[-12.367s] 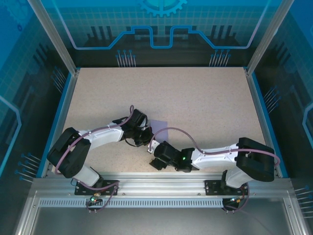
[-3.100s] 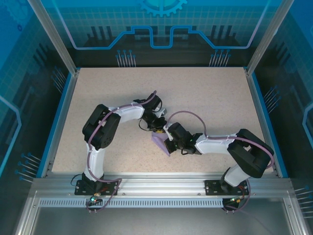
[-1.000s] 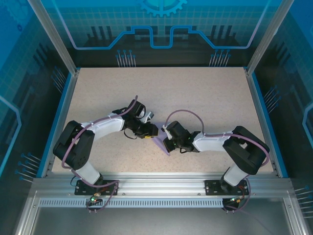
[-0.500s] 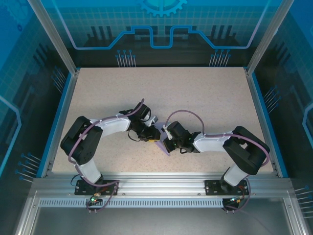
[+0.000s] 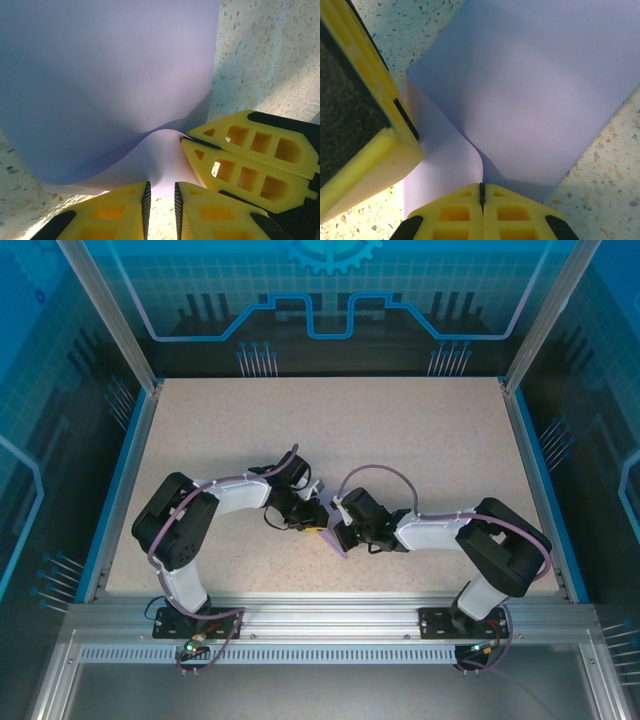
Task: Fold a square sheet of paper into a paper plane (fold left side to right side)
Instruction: Third fold the triangle at the center of the table.
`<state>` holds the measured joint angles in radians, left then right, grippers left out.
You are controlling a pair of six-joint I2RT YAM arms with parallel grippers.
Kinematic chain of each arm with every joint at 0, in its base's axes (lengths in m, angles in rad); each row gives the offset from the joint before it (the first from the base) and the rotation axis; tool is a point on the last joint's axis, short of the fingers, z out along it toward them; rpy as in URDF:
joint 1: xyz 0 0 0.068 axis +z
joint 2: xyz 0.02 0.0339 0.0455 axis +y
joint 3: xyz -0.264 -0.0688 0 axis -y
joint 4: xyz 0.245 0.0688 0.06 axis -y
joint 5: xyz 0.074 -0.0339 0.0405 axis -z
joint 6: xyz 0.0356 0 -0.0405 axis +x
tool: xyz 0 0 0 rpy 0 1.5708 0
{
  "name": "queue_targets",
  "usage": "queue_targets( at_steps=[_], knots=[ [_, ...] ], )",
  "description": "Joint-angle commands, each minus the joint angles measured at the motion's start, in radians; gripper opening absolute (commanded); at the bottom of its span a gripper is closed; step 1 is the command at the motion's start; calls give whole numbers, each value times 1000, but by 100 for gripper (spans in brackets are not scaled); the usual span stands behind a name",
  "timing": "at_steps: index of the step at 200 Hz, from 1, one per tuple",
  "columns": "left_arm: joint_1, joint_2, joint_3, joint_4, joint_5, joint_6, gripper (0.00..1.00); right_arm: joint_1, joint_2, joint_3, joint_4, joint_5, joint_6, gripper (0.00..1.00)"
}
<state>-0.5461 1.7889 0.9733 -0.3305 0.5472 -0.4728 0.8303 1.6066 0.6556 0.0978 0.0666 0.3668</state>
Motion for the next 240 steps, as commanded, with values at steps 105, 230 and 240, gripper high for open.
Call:
queue_targets(
  at_steps=[105,230,240],
  knots=[
    [-6,54,-23,-18,-56,-10,22,-8,23,-1,-66,-15,2,0],
    [-21,95,-41,-37,-113,-24,20,-99,-198,29,-164,-175,84,35],
    [-20,92,-42,-38,-113,-24,20,-99,-220,26,-188,-222,105,33]
  ],
)
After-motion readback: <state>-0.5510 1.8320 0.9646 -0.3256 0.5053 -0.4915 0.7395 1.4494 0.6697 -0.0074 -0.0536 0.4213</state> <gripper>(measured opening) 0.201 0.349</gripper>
